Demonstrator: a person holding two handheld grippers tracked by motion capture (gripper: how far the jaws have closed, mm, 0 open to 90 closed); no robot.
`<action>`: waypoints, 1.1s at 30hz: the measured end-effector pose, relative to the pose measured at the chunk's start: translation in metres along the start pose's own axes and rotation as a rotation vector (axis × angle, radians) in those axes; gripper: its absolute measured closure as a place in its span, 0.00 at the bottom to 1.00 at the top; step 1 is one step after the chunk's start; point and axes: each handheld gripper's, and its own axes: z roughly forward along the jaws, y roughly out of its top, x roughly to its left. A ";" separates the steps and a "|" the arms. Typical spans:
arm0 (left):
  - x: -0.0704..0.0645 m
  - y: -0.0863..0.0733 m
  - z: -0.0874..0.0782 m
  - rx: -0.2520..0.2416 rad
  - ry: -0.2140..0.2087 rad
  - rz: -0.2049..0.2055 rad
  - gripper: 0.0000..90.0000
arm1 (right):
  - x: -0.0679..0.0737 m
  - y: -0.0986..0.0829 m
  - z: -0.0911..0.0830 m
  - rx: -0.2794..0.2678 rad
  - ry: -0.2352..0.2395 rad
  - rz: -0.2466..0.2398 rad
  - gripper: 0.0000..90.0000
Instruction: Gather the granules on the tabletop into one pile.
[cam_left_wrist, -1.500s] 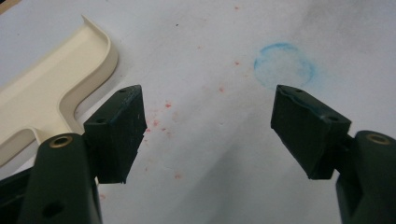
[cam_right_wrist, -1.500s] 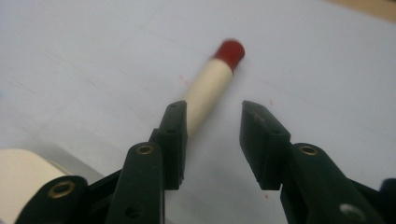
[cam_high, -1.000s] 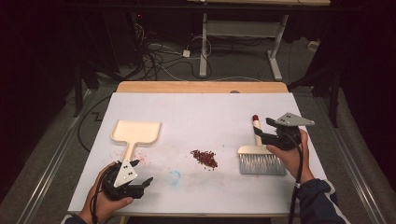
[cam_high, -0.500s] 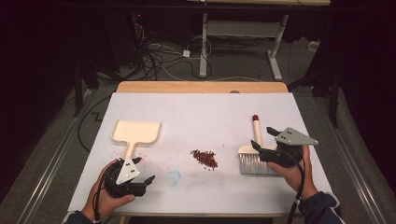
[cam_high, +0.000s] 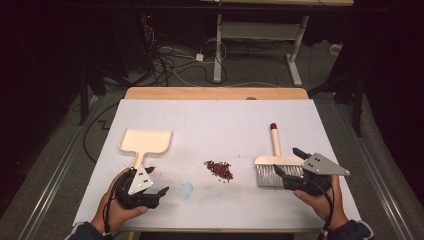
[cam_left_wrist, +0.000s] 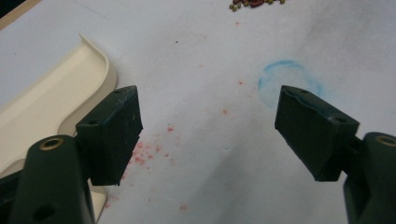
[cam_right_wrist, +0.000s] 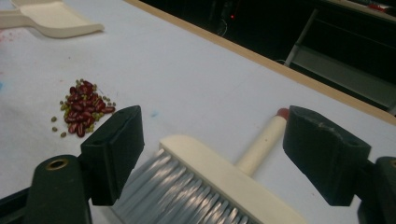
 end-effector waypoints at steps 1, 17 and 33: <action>0.000 0.000 0.000 0.000 0.001 -0.001 0.25 | 0.001 -0.002 -0.001 0.001 -0.003 -0.010 0.23; 0.002 0.002 -0.001 -0.038 0.032 -0.016 0.23 | 0.009 -0.037 -0.016 0.017 -0.015 -0.029 0.21; 0.002 0.000 -0.009 -0.101 0.071 -0.001 0.20 | 0.017 -0.030 -0.018 -0.016 -0.031 -0.061 0.22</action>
